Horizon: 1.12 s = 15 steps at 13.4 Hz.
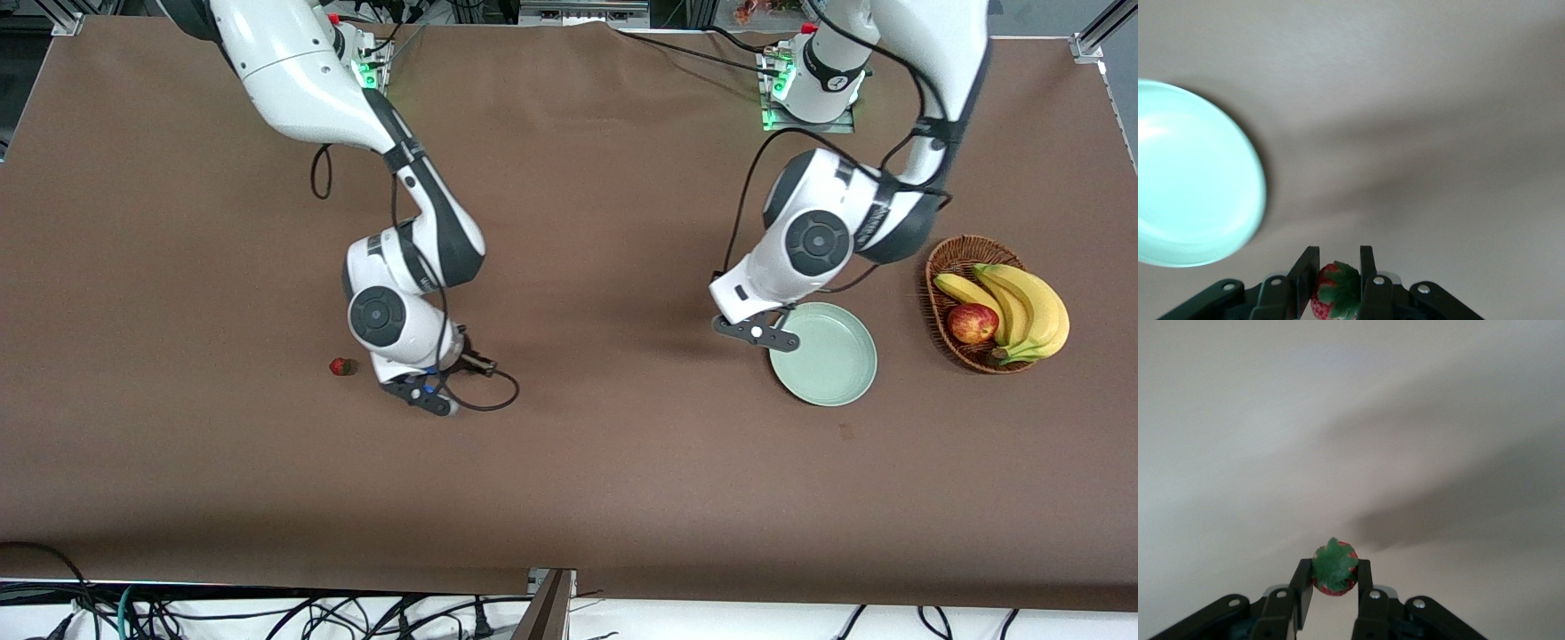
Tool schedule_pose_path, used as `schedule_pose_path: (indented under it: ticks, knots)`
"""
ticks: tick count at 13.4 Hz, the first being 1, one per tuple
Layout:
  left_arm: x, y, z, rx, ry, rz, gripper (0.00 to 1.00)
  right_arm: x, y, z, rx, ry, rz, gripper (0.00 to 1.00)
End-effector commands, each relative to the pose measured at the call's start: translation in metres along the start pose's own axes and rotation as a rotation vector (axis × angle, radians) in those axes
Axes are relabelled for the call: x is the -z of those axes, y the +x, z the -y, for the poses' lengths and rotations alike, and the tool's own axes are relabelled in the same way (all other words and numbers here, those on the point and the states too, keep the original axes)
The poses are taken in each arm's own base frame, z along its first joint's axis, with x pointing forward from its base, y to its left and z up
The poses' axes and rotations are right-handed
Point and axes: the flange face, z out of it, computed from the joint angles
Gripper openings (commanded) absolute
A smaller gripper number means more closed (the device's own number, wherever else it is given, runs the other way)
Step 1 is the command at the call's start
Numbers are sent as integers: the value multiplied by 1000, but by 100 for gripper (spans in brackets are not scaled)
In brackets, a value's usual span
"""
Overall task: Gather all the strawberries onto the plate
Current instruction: 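Grasp the strawberry with the left gripper while the right grasps another, then drop the strawberry onto the plate while the right gripper sets another down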
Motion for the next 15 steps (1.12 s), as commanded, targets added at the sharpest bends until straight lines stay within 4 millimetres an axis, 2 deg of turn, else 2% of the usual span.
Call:
schedule_pose_path:
  ticks: [1, 4, 5, 7, 8, 9, 11, 12, 14, 15]
  knots:
    - [-6, 3, 23, -149, 78, 31, 17, -6, -28, 49, -138, 211, 44, 29]
    - [-11, 8, 61, -364, 159, 31, 19, -28, -83, 95, -246, 388, 35, 34]
    - [-20, 12, 80, -451, 177, 12, 23, -36, -104, 110, -276, 441, 36, 37]
    - [-54, 8, 127, -620, 175, -81, 22, -52, -144, 128, -314, 508, 27, 40]
    - [-73, 2, 146, -675, 174, -120, 18, -58, -159, 133, -324, 530, 24, 40]
    - [-85, -2, 148, -693, 171, -135, 19, -62, -173, 137, -326, 547, 22, 46]
    - [-96, -1, 146, -699, 163, -131, 30, -55, -172, 139, -334, 562, 16, 70]
    - [-96, 0, 146, -702, 163, -132, 96, -45, -161, 137, -332, 564, 5, 75]
    - [-89, -1, 146, -706, 169, -138, 100, -34, -117, 121, -331, 487, -4, 81]
    - [-75, -1, 142, -708, 178, -152, 100, -18, -97, 113, -288, 423, -28, 84]
